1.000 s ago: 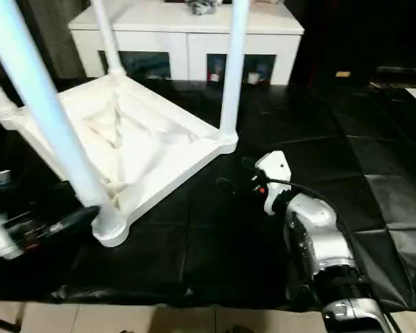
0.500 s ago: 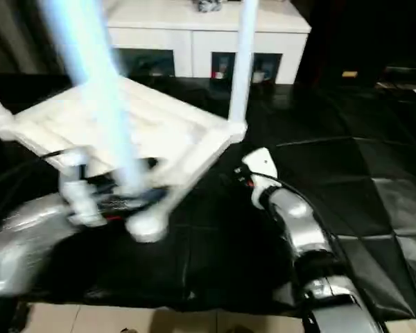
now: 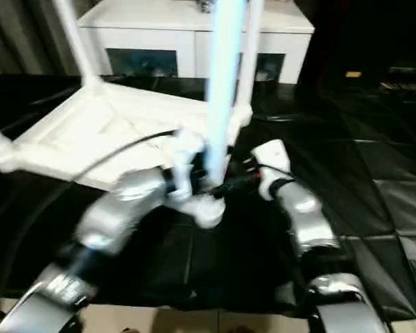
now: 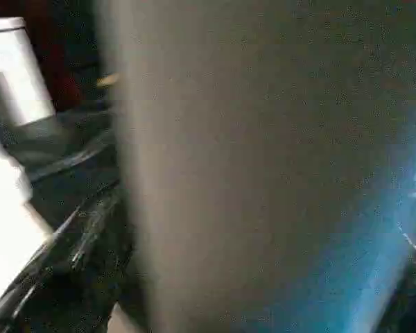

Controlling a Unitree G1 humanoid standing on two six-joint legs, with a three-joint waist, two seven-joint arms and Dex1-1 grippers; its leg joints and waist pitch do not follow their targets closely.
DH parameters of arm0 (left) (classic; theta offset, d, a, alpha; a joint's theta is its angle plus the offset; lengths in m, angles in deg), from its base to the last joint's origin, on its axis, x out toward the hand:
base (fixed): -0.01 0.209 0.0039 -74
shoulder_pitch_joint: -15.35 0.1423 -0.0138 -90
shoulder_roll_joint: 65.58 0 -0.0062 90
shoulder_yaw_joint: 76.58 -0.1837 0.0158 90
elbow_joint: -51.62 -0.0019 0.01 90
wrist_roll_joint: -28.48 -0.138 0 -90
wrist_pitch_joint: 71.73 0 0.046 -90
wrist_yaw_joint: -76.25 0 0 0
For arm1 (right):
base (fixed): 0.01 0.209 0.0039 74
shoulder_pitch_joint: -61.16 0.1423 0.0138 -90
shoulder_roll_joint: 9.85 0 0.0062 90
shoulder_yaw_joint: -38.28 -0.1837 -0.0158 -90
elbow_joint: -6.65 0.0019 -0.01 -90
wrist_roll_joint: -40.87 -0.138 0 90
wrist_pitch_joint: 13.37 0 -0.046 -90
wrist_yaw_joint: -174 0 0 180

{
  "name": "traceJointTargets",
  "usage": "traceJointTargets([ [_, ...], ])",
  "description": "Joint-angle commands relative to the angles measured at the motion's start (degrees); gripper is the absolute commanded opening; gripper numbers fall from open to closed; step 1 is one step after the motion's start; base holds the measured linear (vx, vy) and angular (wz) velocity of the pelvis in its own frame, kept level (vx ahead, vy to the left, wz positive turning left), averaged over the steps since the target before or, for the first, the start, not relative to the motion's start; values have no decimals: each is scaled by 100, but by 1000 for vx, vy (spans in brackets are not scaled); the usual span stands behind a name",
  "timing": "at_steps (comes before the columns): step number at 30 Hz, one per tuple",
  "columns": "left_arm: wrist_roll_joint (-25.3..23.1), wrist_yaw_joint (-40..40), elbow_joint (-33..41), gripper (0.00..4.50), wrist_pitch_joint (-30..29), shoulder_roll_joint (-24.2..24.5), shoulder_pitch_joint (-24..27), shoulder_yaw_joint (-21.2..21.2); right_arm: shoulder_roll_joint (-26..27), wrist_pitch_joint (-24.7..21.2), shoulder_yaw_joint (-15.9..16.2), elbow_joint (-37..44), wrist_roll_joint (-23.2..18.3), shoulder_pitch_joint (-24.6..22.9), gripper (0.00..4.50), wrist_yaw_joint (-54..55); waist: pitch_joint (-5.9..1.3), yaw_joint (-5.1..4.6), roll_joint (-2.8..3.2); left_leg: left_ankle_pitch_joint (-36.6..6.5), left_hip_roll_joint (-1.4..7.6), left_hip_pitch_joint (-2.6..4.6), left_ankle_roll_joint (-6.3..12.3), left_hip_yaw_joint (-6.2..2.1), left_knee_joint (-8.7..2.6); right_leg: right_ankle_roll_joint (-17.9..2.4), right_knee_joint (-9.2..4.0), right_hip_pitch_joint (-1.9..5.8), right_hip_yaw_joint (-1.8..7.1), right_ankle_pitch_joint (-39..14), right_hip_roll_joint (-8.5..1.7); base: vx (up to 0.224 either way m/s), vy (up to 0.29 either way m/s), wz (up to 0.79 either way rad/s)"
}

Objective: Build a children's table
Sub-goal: Rotate table base

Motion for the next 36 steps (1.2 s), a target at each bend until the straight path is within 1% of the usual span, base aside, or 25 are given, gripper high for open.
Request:
traceJointTargets([
  [1, -335, 421, -370, 446, 251, -12, -180, -37, -40, -82, -79, 227, -95, -84, 414, 16, -411, -1, -47, -1067, 40, 60, 418, -41, -403, -1327, -422, 407, 86, -738, -114, 0, 0, 0],
  [3, -529, 598, -714, 446, 500, -21, -288, -6, -88, -115, -131, 384, -133, -193, 414, 5, -417, 8, -54, -1037, 39, 56, 464, -43, -395, -1348, -422, 412, 80, -772, -123, 0, 0, 0],
  [5, -554, 609, -806, 446, 634, -34, -295, 50, -116, -137, -180, 475, -152, -255, 414, 0, -414, 16, -49, -1043, 53, 51, 493, -48, -402, -1353, -425, 408, 76, -847, -131, 0, 0, 0],
  [6, -372, 330, -732, 446, 786, -84, -190, 166, -146, -201, -295, 668, -252, -374, 414, -61, -413, 17, -65, -1028, 53, 39, 507, -52, -406, -1366, -419, 418, 73, -891, -141, 0, 0, 0],
  [7, -196, 109, -573, 446, 892, -119, -68, 231, -178, -227, -332, 802, -313, -450, 414, -146, -405, 26, -87, -1049, 59, 45, 536, -43, -403, -1366, -440, 400, 76, -954, -139, 0, 0, 0],
  [8, -175, 82, -553, 446, 903, -123, -54, 237, -182, -230, -335, 817, -320, -458, 414, -156, -408, 35, -78, -1039, 64, 41, 548, -48, -404, -1390, -427, 410, 79, -942, -151, 0, 0, 0],
  [9, 176, -373, -206, 446, 900, -129, 188, 294, -248, -281, -356, 1071, -460, -594, 414, -386, -415, 34, -82, -1006, 71, 35, 578, -48, -405, -1421, -412, 406, 77, -889, -148, 0, 0, 0],
  [11, 650, -1086, 283, 446, 736, -24, 519, 255, -338, -377, -388, 1413, -681, -772, 414, -714, -400, 59, -67, -981, 111, 22, 693, -55, -418, -1539, -389, 400, 85, -789, -165, 0, 0, 0],
  [12, 659, -1100, 293, 446, 726, -19, 525, 252, -341, -380, -388, 1420, -685, -776, 414, -723, -407, 52, -61, -1014, 108, 37, 701, -45, -414, -1548, -393, 384, 80, -796, -152, 0, 0, 0],
  [13, 806, -1342, 461, 446, 572, 72, 630, 187, -390, -421, -383, 1538, -758, -837, 414, -867, -406, 42, -53, -1094, 113, 62, 676, -41, -416, -1551, -392, 369, 79, -824, -136, 0, 0, 0],
  [14, 1109, -1843, 895, 446, 205, 325, 888, 55, -550, -532, -362, 1806, -894, -975, 414, -1180, -382, 42, -50, -1190, 121, 54, 647, -44, -441, -1525, -398, 377, 79, -948, -144, 0, 0, 0],
  [15, 1199, -2045, 1065, 446, 83, 455, 990, -7, -634, -574, -356, 1907, -949, -1031, 414, -1319, -369, 43, -47, -1248, 129, 52, 625, -49, -455, -1499, -409, 380, 82, -1050, -152, 0, 0, 0],
  [16, 1246, -2219, 1177, 446, 26, 578, 1052, -60, -709, -591, -360, 1959, -972, -1063, 414, -1408, -377, 49, -37, -1270, 143, 73, 575, -55, -459, -1476, -403, 370, 86, -1106, -154, 0, 0, 0],
  [17, 1249, -2412, 1264, 446, 35, 736, 1103, -105, -803, -603, -383, 1988, -980, -1084, 414, -1485, -364, 30, -15, -1315, 135, 84, 524, -45, -463, -1459, -420, 341, 84, -1159, -132, 0, 0, 0],
  [19, 1238, -2464, 1272, 446, 52, 756, 1115, -96, -816, -621, -399, 2009, -975, -1093, 414, -1499, -348, 21, -11, -1433, 123, 99, 440, -25, -467, -1403, -445, 320, 92, -1286, -121, 0, 0, 0],
  [21, 968, -2562, 1070, 446, 201, 905, 1039, -59, -908, -691, -441, 2127, -1026, -1144, 414, -1600, -346, 17, 0, -1567, 113, 101, 350, -38, -482, -1290, -471, 329, 88, -1491, -124, 0, 0, 0],
  [22, 773, -2551, 871, 446, 361, 980, 952, -38, -963, -729, -448, 2197, -1059, -1174, 414, -1668, -336, 9, -17, -1617, 109, 109, 326, -39, -490, -1201, -497, 319, 93, -1591, -118, 0, 0, 0],
  [24, 431, -2483, 306, 446, 661, 1196, 616, 23, -1096, -800, -440, 2333, -1080, -1243, 414, -1801, -336, -1, -4, -1652, 98, 103, 269, -43, -492, -1086, -495, 329, 94, -1706, -124, 0, 0, 0],
  [26, 319, -2424, -122, 446, 752, 1421, 249, 118, -1207, -856, -426, 2430, -1087, -1312, 414, -1889, -342, -2, 2, -1625, 77, 100, 224, -52, -493, -961, -510, 332, 92, -1797, -124, 0, 0, 0],
  [27, 317, -2425, -127, 446, 753, 1426, 242, 119, -1208, -856, -426, 2431, -1087, -1313, 414, -1890, -350, 0, 6, -1614, 73, 106, 211, -52, -488, -966, -503, 329, 89, -1787, -126, 0, 0, 0],
  [28, 297, -2432, -190, 446, 761, 1470, 171, 132, -1220, -863, -421, 2440, -1084, -1325, 414, -1900, -343, -18, -3, -1576, 86, 67, 200, -65, -504, -1025, -498, 354, 86, -1737, -142, 0, 0, 0],
  [29, 250, -2547, -250, 446, 775, 1565, 97, 104, -1239, -869, -401, 2459, -1051, -1348, 414, -1921, -343, -21, -10, -1556, 77, 56, 198, -68, -497, -1035, -489, 362, 80, -1721, -142, 0, 0, 0],
  [31, 20, -2724, -413, 446, 876, 1770, -28, 0, -1249, -896, -378, 2506, -1024, -1400, 414, -1965, -353, -50, -1, -1507, 78, 56, 245, -68, -489, -1101, -493, 353, 83, -1682, -152, 0, 0, 0],
  [34, -210, -3171, -583, 446, 957, 2068, -155, -162, -1291, -970, -286, 2656, -1080, -1506, 414, -2134, -351, -90, 1, -1526, 82, 67, 294, -63, -487, -1118, -496, 346, 86, -1694, -150, 0, 0, 0],
  [36, -310, -3306, -702, 446, 1033, 2165, -225, -234, -1316, -1004, -243, 2713, -1098, -1538, 414, -2195, -352, -110, 16, -1514, 81, 51, 304, -71, -495, -1145, -483, 355, 79, -1683, -149, 0, 0, 0],
])
